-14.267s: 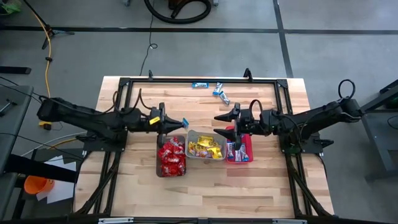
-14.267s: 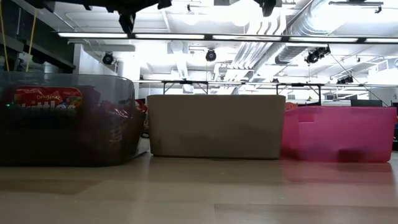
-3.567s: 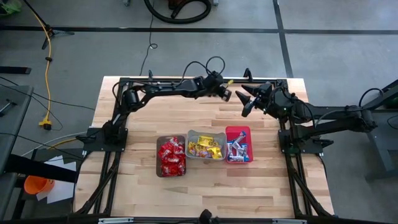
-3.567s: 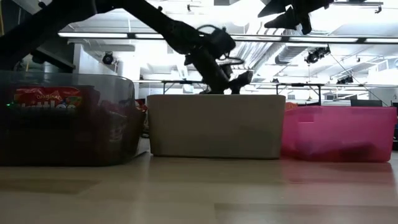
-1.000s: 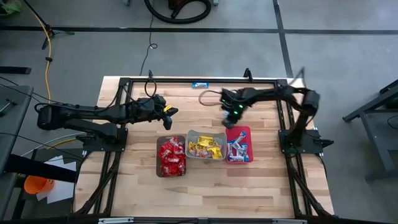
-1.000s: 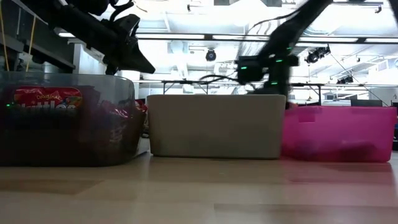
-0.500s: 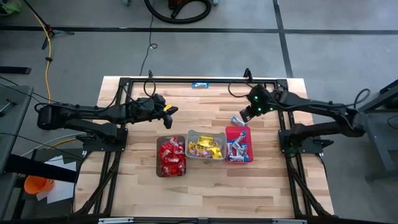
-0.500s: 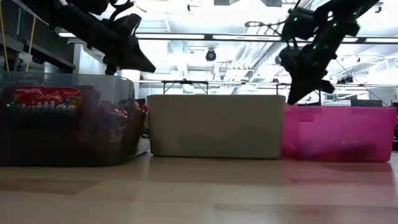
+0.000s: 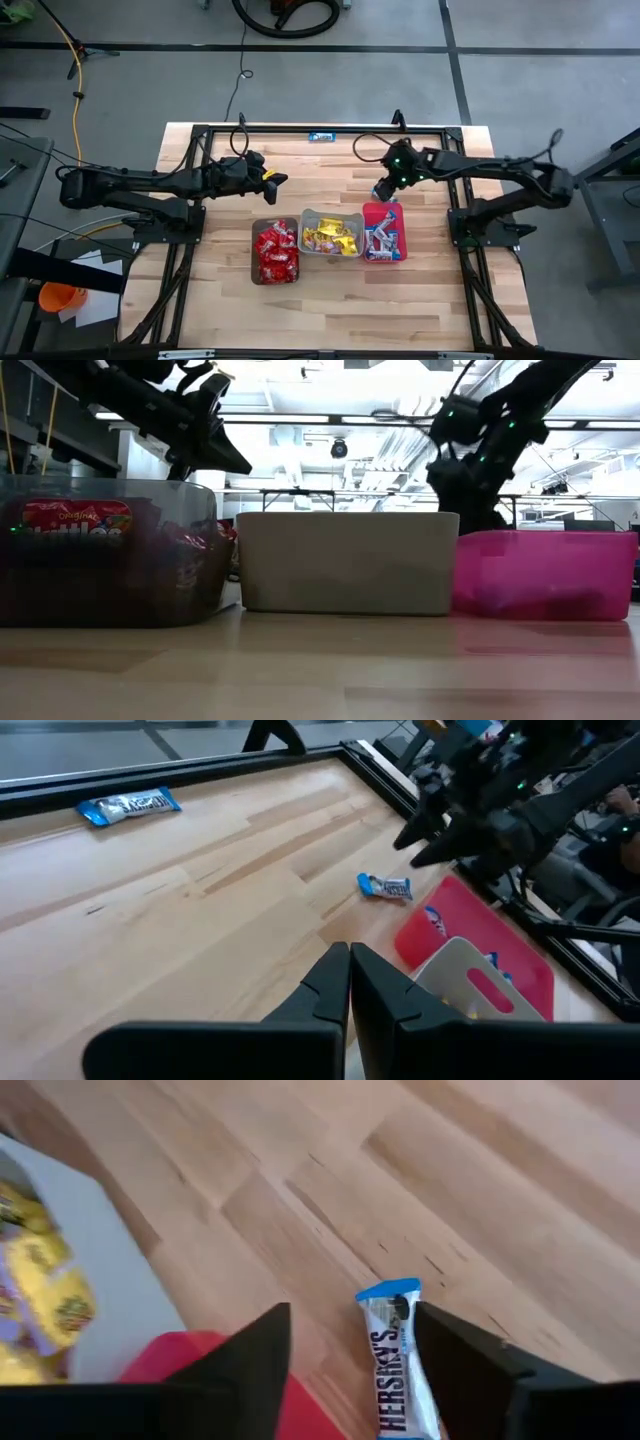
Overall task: Sort candy
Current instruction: Put the white chocolate into the pink bin
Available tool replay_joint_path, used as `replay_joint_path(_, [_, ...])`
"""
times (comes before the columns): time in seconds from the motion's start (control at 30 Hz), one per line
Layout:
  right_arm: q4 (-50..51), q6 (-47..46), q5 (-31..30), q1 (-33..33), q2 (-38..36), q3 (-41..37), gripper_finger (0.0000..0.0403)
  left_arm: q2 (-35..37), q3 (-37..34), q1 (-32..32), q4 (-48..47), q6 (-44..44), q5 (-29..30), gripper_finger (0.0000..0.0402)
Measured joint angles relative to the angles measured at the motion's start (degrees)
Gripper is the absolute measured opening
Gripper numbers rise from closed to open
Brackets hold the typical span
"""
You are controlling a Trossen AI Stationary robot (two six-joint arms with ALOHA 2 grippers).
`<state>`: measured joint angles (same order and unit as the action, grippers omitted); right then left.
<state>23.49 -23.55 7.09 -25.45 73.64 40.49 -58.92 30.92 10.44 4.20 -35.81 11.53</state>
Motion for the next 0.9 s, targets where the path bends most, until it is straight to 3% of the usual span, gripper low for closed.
replay_joint_path(0.17, [-0.1,-2.7,-1.1,0.0,6.3,0.7,0.0244,0.0,0.0,0.0,0.0,-0.1,0.0,0.0])
replay_joint_path(0.47, [-0.3,-3.5,-2.5,0.2,13.3,1.1,0.0248,0.0,0.0,0.0,0.0,0.1,0.1,0.0])
replay_joint_path(0.7, [-2.4,-1.1,-7.8,2.0,17.1,1.3,0.0248,0.0,0.0,0.0,0.0,6.2,0.1,0.0])
replay_joint_path(0.8, [-2.3,-0.9,-10.6,3.1,18.1,1.4,0.0234,0.0,0.0,0.0,0.0,7.8,0.1,0.0])
replay_joint_path(0.9, [-2.0,-4.0,-13.8,3.5,17.8,1.4,0.0181,0.0,0.0,0.0,0.2,9.7,0.5,0.0])
